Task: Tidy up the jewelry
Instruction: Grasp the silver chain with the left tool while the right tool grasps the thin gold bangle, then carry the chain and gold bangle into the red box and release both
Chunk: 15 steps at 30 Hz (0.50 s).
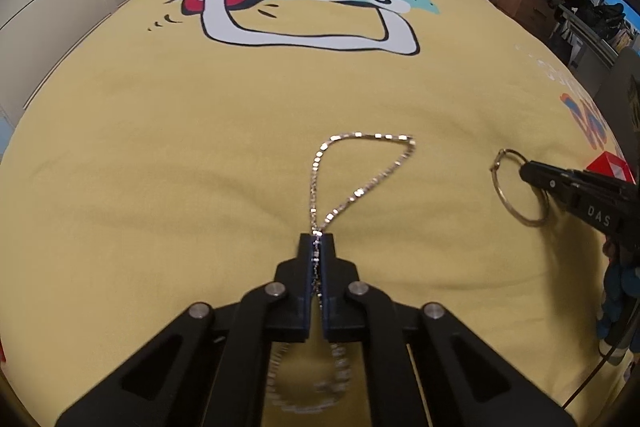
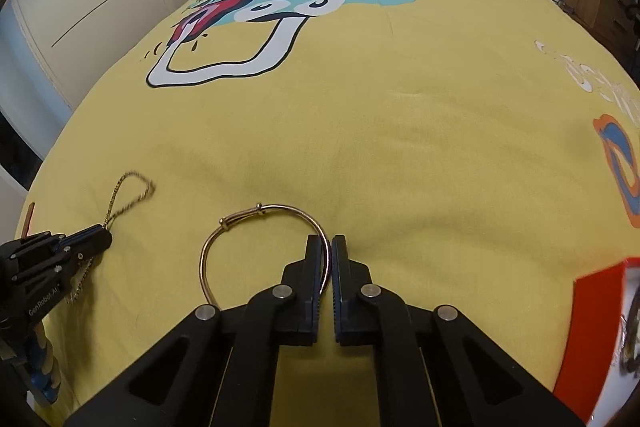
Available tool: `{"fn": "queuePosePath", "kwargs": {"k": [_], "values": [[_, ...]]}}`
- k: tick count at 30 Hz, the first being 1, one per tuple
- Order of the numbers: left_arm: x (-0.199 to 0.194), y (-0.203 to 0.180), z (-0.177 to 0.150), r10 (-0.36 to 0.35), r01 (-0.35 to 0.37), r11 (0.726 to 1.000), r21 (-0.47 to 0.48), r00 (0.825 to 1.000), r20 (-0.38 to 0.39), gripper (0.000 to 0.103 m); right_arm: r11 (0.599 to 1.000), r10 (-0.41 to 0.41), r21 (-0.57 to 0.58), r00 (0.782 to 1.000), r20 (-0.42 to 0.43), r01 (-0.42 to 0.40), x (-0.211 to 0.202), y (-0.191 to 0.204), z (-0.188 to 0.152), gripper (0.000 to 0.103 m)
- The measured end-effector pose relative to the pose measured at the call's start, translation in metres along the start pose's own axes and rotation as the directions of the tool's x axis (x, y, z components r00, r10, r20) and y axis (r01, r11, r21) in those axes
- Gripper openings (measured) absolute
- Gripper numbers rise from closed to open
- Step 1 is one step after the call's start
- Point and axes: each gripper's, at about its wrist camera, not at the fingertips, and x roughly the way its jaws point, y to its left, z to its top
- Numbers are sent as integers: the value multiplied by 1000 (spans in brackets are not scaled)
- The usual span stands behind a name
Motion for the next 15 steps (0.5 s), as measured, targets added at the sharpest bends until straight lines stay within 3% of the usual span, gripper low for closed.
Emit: {"fn": "queuePosePath", "kwargs": {"k": [15], "values": [[-107,-18,-8,11,-9,1000,-9,991,133,2,998,-28,-46,979,201,38,-137,17,-17,4]]}}
